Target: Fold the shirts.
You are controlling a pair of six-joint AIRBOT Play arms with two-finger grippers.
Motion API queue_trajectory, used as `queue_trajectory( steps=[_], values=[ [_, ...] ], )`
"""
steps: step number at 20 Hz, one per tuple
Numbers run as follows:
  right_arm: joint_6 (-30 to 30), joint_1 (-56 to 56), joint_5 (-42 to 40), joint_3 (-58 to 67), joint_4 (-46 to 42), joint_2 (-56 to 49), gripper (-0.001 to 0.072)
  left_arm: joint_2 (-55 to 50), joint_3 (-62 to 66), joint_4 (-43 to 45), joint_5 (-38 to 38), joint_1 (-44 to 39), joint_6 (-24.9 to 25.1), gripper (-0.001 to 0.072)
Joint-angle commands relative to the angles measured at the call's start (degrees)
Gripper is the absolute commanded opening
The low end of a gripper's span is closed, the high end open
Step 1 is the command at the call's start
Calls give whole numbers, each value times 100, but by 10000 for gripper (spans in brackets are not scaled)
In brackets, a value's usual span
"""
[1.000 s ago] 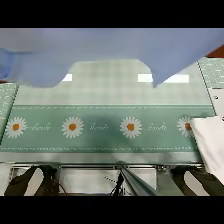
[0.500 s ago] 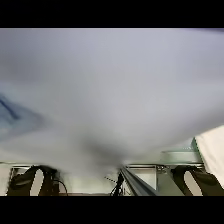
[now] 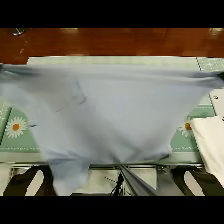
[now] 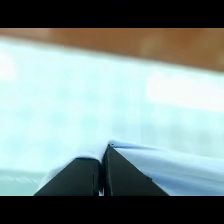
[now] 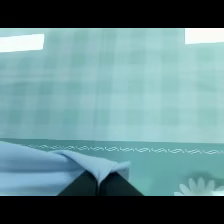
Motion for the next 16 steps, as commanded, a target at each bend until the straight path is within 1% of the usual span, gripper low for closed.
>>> queue_trajectory(
  steps=[1, 4, 7, 9, 11, 12, 14, 15, 16],
  values=[
    [-306, 0, -1397, -883, 264, -1102, 19, -1521, -420, -201, 887, -365, 20, 32],
    [-452, 0, -2236, -697, 754, -2566, 20, -2979, 52, -481, 1620, -730, 15, 32],
    [-546, 0, -2535, 120, 1161, -3952, 19, -4258, 909, -1025, 1781, -887, 15, 32],
    [-538, 0, -2389, 942, 1414, -4804, 20, -4848, 1408, -1189, 1711, -920, -61, 32],
    [-518, -2, -2127, 1582, 1665, -5427, 20, -5165, 1672, -1233, 1589, -942, -372, 32],
    [-496, -2, -2011, 1768, 1727, -5633, 20, -5222, 1681, -1241, 1572, -949, -391, 32],
    [-463, -2, -1725, 1943, 1742, -5847, 20, -5230, 1683, -1231, 1314, -940, -385, 33],
    [-501, -2, -1613, 1941, 1722, -5855, 20, -5213, 1700, -1231, 1038, -907, -348, 33],
    [-608, -42, -1443, 1943, 1716, -5838, 20, -5200, 1740, -1231, 680, -852, -162, 33]
  ],
)
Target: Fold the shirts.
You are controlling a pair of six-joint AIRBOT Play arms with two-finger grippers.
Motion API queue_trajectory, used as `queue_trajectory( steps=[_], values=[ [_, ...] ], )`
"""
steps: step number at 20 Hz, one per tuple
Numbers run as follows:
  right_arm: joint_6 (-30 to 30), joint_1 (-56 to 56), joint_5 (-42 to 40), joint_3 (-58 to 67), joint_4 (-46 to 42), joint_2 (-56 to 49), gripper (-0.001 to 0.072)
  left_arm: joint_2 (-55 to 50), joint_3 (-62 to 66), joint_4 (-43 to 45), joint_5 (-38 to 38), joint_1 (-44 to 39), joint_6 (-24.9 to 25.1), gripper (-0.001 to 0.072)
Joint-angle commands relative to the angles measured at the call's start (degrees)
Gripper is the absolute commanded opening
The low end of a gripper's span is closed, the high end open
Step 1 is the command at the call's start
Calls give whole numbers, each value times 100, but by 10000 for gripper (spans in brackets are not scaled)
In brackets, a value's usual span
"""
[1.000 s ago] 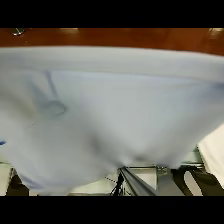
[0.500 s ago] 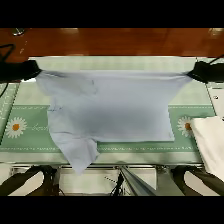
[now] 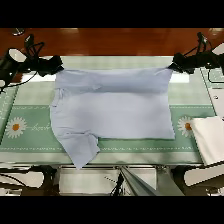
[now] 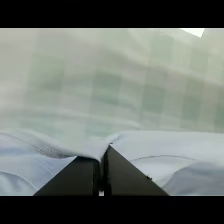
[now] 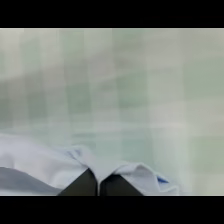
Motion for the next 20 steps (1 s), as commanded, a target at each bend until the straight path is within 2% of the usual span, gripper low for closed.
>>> queue_trajectory(
  steps=[1, 5, 8, 14, 15, 16, 17, 20],
  values=[
    [-210, -105, 662, 271, 131, -293, 20, -125, 164, -66, -973, 111, 358, 33],
    [-590, -354, 1816, 210, -109, -282, 20, -179, 55, 4, -2697, 361, 1038, 33],
    [-546, -352, 2015, -94, -730, -291, 20, -282, -468, 133, -2848, 363, 1036, 33],
    [-413, -229, 1928, -669, -743, -396, 21, -529, -811, 181, -3110, 400, 1005, 33],
    [-334, -225, 1910, -667, -748, -393, 162, -527, -763, 201, -3252, 452, 1003, 72],
    [-216, -210, 1961, -664, -728, -387, 558, -527, -699, 201, -3497, 487, 1003, 312],
    [-289, -210, 2131, -632, -737, -380, 623, -527, -584, 264, -3862, 520, 1001, 713],
    [-345, -356, 2446, -564, -1047, -20, 621, -144, -328, 754, -4317, 730, 761, 700]
  ],
)
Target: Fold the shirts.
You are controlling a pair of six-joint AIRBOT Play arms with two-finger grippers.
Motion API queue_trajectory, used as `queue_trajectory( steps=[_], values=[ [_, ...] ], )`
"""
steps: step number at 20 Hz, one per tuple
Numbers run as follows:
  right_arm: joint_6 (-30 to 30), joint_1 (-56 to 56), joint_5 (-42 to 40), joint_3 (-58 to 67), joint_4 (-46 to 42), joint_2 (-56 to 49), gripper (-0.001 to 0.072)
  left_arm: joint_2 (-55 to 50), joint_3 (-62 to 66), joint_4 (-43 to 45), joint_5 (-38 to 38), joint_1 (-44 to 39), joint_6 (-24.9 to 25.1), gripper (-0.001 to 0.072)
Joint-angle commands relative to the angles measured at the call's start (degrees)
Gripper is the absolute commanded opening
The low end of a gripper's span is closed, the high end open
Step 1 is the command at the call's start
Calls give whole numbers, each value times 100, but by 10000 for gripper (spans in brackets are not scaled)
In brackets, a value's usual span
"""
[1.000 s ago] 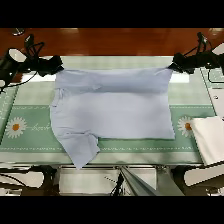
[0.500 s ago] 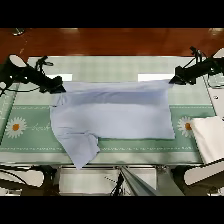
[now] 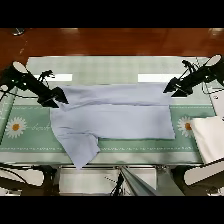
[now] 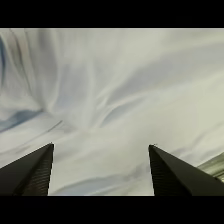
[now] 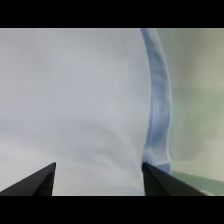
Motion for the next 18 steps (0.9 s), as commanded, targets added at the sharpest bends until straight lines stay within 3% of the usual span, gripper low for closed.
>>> queue_trajectory(
  steps=[1, 5, 8, 11, 16, 18],
  values=[
    [17, -168, 258, -2, -540, 509, 621, 496, 142, 461, -546, 282, -164, 700],
    [105, -632, -817, -1440, -326, 2129, 621, 1753, -1043, 708, -146, 1005, -153, 700],
    [-411, -645, -1690, -3585, 627, 3648, 621, 2599, -2820, 645, 380, 1840, -44, 700],
    [-850, -645, -2122, -5281, 1823, 4778, 621, 3158, -4262, -455, 872, 2594, 444, 700],
    [-896, -647, -2063, -5895, 2144, 5191, 621, 3316, -5418, -1534, 1263, 2704, 1193, 700],
    [-894, -647, -2072, -5895, 2234, 5191, 621, 3316, -5676, -1727, 1412, 2492, 1283, 700]
  ],
)
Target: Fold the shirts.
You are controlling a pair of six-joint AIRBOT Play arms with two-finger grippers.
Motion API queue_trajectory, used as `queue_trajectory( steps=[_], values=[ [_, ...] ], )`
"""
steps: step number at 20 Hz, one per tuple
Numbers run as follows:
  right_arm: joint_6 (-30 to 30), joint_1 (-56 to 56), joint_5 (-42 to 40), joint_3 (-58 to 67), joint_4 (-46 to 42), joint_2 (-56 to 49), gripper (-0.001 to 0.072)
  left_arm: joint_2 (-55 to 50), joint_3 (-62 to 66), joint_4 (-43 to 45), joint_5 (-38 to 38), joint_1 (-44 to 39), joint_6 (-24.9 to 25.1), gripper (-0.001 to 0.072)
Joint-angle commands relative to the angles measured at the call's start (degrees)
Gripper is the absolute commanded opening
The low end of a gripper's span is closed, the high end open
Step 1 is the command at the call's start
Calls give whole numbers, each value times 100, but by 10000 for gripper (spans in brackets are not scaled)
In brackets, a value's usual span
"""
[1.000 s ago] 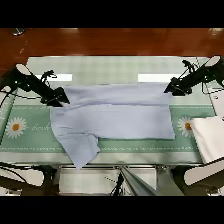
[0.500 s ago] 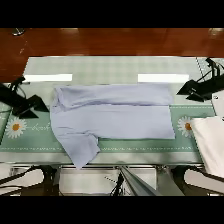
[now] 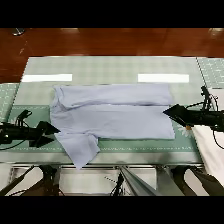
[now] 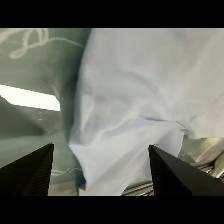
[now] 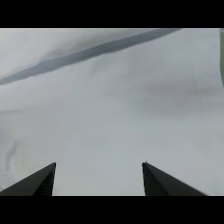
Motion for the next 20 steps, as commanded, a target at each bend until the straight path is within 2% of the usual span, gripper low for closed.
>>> queue_trajectory(
  steps=[1, 4, 8, 9, 11, 13, 14, 16, 20],
  values=[
    [-66, -2, -70, -243, 380, 170, 621, 76, -612, -601, 330, -221, 350, 700],
    [-68, -7, -286, -208, 529, 168, 621, 55, -640, -629, 522, -981, 350, 700],
    [197, -855, -7, 713, -632, 168, 621, 55, -640, -616, 579, -1707, 363, 694],
    [417, -1198, 162, 898, -1141, 170, 621, 57, -638, -619, 549, -1762, 372, 599],
    [905, -1692, 673, 907, -2111, 170, 621, 57, -638, -629, 468, -1759, 413, 57],
    [1388, -1746, 1156, 575, -2839, 170, 621, 59, -636, -634, 472, -1759, 433, 34],
    [1469, -1676, 1292, 330, -2741, 170, 620, 59, -636, -638, 479, -1759, 433, 34],
    [1198, -1370, 1276, -79, -2376, 168, 620, 61, -638, -651, 492, -1759, 433, 34],
    [1156, -905, 1215, -356, -2367, -83, 620, 61, -638, -651, 520, -1759, 435, 34]
  ],
)
